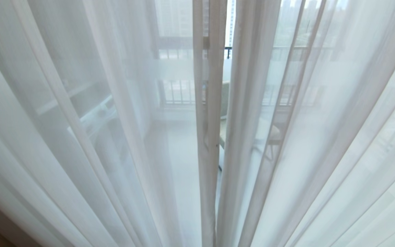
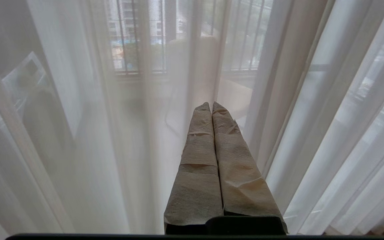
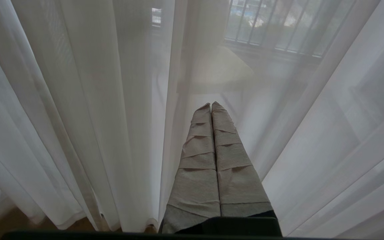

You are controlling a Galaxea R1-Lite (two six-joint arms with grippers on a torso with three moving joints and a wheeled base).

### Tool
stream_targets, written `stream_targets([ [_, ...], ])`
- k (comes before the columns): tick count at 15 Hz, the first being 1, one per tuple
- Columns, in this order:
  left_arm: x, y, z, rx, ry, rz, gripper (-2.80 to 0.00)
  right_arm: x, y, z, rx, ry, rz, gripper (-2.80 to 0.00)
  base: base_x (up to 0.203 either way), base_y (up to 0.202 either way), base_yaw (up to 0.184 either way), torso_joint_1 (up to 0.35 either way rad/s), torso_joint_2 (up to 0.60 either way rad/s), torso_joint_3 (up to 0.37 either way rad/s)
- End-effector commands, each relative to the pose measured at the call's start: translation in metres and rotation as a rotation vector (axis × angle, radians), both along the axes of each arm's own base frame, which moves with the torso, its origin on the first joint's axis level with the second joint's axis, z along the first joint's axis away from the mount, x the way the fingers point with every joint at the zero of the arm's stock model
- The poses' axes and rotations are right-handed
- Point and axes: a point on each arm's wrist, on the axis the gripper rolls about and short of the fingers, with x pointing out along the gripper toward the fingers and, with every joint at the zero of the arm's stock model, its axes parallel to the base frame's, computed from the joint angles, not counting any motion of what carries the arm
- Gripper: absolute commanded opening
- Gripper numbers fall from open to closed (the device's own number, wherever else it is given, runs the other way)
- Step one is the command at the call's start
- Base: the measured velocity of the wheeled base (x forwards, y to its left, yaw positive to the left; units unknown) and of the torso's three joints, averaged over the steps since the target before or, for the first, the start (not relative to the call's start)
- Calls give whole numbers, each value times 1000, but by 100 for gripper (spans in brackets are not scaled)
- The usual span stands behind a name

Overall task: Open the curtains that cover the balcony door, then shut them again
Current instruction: Pull the inner curtains open on both sides

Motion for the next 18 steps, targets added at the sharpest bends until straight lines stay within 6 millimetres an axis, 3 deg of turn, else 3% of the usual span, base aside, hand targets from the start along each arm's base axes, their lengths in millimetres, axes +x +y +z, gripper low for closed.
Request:
stream_targets([
  [1,14,-1,23,1,70,-89,-280,0,0,0,-1,-1,2,-280,0,0,0,0,0,0],
  [5,37,-4,77,-15,124,-409,-280,0,0,0,-1,-1,2,-280,0,0,0,0,0,0],
  [9,58,-15,118,-30,155,-681,-280,0,0,0,-1,-1,2,-280,0,0,0,0,0,0],
  [13,87,-33,146,-24,190,-754,-280,0,0,0,-1,-1,2,-280,0,0,0,0,0,0],
  [18,122,-55,167,-2,219,-773,-280,0,0,0,-1,-1,2,-280,0,0,0,0,0,0],
])
